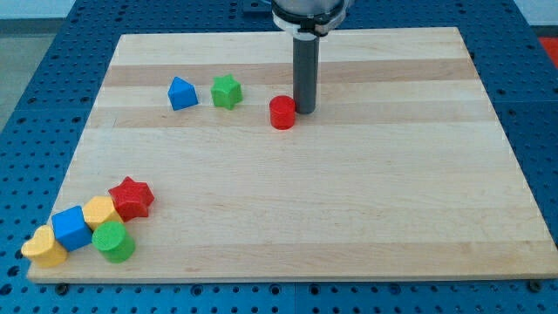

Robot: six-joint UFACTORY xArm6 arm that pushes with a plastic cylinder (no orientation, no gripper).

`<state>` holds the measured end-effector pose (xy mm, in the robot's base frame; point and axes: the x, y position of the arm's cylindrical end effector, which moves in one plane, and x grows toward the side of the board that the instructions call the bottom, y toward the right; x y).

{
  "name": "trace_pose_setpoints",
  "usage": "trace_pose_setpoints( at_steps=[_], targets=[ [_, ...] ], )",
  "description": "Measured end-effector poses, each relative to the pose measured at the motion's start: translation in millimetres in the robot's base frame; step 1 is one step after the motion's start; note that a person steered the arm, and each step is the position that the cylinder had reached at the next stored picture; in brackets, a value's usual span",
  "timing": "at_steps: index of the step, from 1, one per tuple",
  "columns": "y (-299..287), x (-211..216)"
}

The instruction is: Slide the red circle at the bottom left of the green star

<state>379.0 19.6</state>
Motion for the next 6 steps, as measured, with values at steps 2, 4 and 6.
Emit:
trace_pose_setpoints(
  at_steps=[2, 4, 6],
  targets=[
    [0, 13],
    [-5, 13],
    [-49, 26]
  ],
)
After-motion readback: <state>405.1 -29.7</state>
